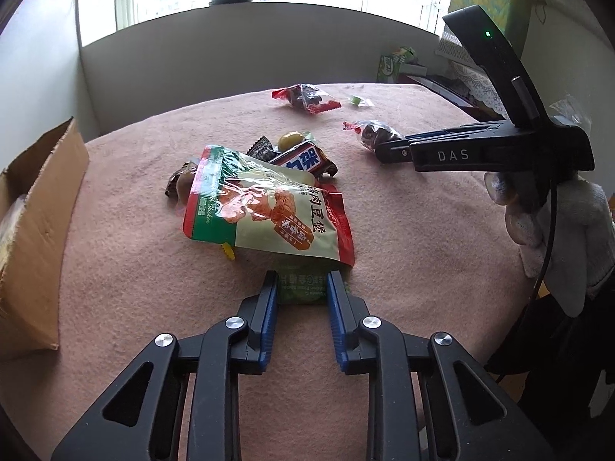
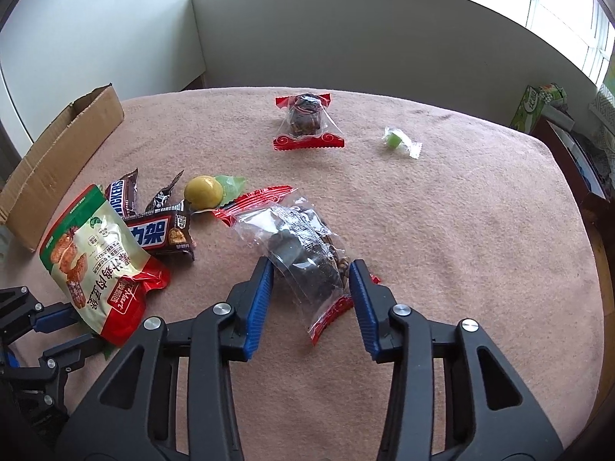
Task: Organize snacks
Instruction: 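Move the right tool to the bagged dark pastry and close on it, then carry the bagged pastry with the right tool into the cardboard box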
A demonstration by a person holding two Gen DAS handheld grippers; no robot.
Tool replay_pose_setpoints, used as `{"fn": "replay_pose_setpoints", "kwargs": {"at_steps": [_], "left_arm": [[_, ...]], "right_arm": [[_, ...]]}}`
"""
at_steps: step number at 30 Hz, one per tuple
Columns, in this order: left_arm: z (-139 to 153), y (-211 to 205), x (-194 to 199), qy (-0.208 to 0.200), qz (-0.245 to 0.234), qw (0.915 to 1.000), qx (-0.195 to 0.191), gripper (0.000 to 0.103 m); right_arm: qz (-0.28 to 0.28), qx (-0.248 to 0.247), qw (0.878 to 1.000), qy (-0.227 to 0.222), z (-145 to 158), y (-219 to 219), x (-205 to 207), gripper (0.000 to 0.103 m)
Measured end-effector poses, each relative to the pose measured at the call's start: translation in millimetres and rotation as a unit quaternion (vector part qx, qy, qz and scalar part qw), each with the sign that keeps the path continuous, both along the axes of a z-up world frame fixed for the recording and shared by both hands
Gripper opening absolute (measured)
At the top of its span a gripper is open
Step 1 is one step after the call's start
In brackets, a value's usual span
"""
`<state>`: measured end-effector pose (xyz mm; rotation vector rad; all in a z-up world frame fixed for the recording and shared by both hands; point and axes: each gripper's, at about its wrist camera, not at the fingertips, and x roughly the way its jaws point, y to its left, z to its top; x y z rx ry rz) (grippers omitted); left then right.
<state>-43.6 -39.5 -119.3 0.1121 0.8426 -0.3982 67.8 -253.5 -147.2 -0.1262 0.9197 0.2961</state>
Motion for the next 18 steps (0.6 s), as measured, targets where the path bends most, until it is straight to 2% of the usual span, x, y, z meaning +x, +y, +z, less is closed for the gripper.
{"fn": "replay_pose_setpoints", "kwargs": {"at_steps": [5, 13, 18], "left_arm": [[1.5, 1.8, -5.2, -0.001, -0.003, 1.0000, -0.002, 0.021], [8.2, 4.9, -13.9, -0.016, 0.002, 0.9998, -0.014, 0.009], [14.9, 6.2, -23.6, -0.023, 0.001, 0.9996, -0.019, 0.006]], "right_arm": [[0.000, 0.002, 1.000, -0.005, 2.8, 0.8, -2.1, 0.040], [-0.003, 0.009, 1.000, -0.015, 8.3, -0.7, -4.5, 0.028], [-0.007, 0.014, 1.000, -0.019, 9.5, -2.0, -5.1, 0.021]]}}
